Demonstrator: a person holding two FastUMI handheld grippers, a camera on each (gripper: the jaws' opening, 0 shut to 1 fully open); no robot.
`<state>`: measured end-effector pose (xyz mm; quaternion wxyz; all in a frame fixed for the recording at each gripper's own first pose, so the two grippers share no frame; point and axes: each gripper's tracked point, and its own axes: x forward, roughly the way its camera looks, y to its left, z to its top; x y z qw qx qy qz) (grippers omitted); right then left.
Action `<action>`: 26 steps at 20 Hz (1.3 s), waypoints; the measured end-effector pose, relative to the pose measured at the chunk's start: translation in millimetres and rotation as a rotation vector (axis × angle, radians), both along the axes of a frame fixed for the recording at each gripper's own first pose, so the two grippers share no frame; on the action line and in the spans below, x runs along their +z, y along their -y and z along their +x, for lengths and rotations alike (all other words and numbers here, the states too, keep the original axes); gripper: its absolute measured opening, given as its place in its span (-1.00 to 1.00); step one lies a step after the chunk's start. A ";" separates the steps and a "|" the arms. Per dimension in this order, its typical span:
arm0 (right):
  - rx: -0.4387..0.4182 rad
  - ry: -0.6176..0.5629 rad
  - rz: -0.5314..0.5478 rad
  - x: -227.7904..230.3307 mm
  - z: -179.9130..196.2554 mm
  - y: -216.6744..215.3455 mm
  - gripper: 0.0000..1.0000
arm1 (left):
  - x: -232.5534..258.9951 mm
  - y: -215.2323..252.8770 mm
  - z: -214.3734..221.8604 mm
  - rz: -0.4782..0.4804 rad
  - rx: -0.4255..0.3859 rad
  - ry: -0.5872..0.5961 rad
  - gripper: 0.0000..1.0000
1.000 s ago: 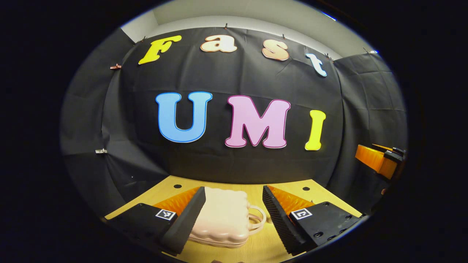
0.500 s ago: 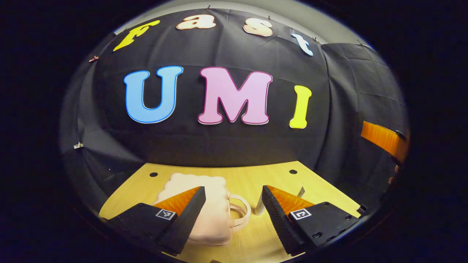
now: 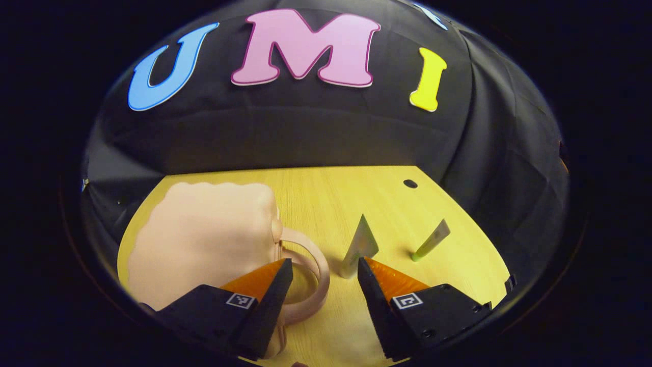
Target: First open the suitcase, pack the skin care products into it, and then close the suitcase.
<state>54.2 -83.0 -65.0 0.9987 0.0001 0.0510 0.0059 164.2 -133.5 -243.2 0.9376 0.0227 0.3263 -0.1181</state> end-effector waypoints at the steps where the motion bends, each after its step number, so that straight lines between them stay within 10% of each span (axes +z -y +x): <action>1: 0.000 -0.013 0.007 -5.0 2.8 3.0 0.92 | -10.3 1.0 4.9 0.001 0.003 -0.026 0.58; 5: -0.005 -0.062 0.032 -24.7 15.5 12.4 0.92 | -26.6 9.4 24.2 0.085 -0.042 -0.049 0.12; 11: -0.012 -0.117 0.054 -47.7 28.8 23.3 0.93 | -77.7 3.7 29.0 0.128 0.047 -0.213 0.01; 14: -0.011 -0.127 0.053 -52.5 31.4 27.0 0.93 | -74.8 4.5 33.7 0.114 0.040 -0.204 -0.55; 20: 0.024 -0.133 0.071 -56.5 38.0 20.8 0.94 | 34.2 -8.0 34.3 0.089 0.027 -0.095 -0.72; 26: 0.048 -0.137 0.067 -56.4 38.4 4.9 0.93 | 170.6 -119.7 41.9 0.141 0.073 0.041 -0.72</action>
